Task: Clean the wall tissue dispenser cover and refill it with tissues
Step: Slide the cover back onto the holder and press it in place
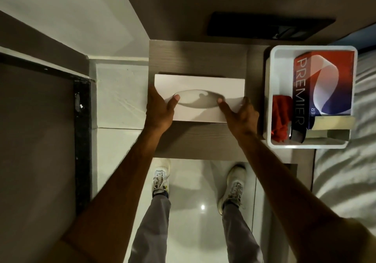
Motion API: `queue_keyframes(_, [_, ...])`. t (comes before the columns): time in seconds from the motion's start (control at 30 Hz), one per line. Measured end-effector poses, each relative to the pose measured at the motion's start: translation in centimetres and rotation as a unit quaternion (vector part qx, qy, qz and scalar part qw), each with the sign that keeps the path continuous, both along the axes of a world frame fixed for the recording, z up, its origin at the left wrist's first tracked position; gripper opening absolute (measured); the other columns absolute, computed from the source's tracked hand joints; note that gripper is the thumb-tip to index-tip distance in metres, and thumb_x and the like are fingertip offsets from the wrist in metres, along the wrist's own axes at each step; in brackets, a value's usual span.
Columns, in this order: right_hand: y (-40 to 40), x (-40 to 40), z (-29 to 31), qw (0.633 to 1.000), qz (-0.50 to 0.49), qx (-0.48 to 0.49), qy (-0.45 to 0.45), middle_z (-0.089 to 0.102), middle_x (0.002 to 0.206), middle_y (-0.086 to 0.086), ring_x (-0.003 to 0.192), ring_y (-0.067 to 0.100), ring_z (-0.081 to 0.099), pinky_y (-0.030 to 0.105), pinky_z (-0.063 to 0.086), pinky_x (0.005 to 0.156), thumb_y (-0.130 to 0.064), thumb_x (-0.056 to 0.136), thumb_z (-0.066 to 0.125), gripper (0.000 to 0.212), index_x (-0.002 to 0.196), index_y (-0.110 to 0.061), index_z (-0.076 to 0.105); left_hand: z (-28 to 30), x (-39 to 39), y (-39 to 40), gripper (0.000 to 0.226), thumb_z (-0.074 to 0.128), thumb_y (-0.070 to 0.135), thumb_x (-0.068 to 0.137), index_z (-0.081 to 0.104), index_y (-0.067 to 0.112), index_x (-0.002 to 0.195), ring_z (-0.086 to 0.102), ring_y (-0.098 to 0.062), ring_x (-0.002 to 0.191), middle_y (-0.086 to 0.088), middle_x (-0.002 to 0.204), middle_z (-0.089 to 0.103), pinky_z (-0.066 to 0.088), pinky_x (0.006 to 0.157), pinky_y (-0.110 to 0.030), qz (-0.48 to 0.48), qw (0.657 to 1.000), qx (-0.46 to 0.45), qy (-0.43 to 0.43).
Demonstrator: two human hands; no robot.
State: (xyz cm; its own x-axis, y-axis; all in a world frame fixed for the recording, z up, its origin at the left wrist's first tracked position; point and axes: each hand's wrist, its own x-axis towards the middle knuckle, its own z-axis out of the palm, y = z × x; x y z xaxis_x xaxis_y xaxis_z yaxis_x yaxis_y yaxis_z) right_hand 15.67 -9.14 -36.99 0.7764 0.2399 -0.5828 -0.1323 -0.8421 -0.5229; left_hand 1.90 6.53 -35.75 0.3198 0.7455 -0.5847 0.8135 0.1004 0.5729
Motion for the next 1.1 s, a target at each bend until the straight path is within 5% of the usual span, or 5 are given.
queue_keyframes(0.23, [0.6,0.4,-0.1,0.999,-0.030,-0.016,0.001,0.061,0.136,0.013,0.125,0.032,0.058,0.029,0.048,0.090,-0.058,0.077,0.081,0.080,0.137,-0.010,0.056,-0.3,-0.1,0.2,0.079,0.069,0.035,0.097,0.026,0.005,0.156,0.049,-0.035,0.143,-0.017,0.155,0.046,0.045,0.119,-0.048,0.010,1.000,-0.005,0.000])
queue_keyframes(0.5, [0.7,1.3,-0.9,0.997,-0.072,-0.015,0.034,0.058,0.132,0.007,0.122,0.028,0.057,0.046,0.056,0.100,-0.055,0.064,0.091,0.088,0.133,-0.016,0.051,-0.4,0.7,0.3,0.083,0.078,0.025,0.090,0.027,0.010,0.153,0.055,-0.036,0.136,-0.015,0.150,0.050,0.050,0.114,-0.048,0.064,0.997,-0.033,0.030])
queue_keyframes(0.8, [0.1,0.7,-0.5,0.999,-0.050,0.009,-0.002,0.065,0.132,0.007,0.119,0.025,0.063,0.027,0.052,0.089,-0.057,0.070,0.087,0.082,0.133,-0.014,0.056,-0.5,1.0,0.2,0.081,0.077,0.023,0.089,0.026,0.011,0.151,0.054,-0.037,0.136,-0.014,0.148,0.051,0.045,0.118,-0.053,0.064,0.997,-0.034,0.041])
queue_keyframes(0.97, [0.5,1.1,0.2,0.999,-0.029,-0.017,0.017,0.060,0.137,0.012,0.125,0.031,0.059,0.045,0.055,0.102,-0.053,0.075,0.085,0.083,0.136,-0.010,0.052,0.3,0.9,1.0,0.082,0.081,0.025,0.086,0.032,0.009,0.150,0.054,-0.035,0.135,-0.015,0.147,0.053,0.050,0.112,-0.044,0.050,0.997,-0.024,0.049])
queue_keyframes(1.1, [0.9,1.8,0.3,0.998,-0.022,-0.027,0.056,0.053,0.141,0.014,0.127,0.034,0.056,0.043,0.054,0.102,-0.048,0.079,0.084,0.082,0.140,-0.009,0.045,0.3,1.0,1.4,0.081,0.081,0.024,0.084,0.030,0.011,0.147,0.055,-0.036,0.133,-0.015,0.144,0.055,0.051,0.111,-0.045,0.045,0.997,-0.028,0.052])
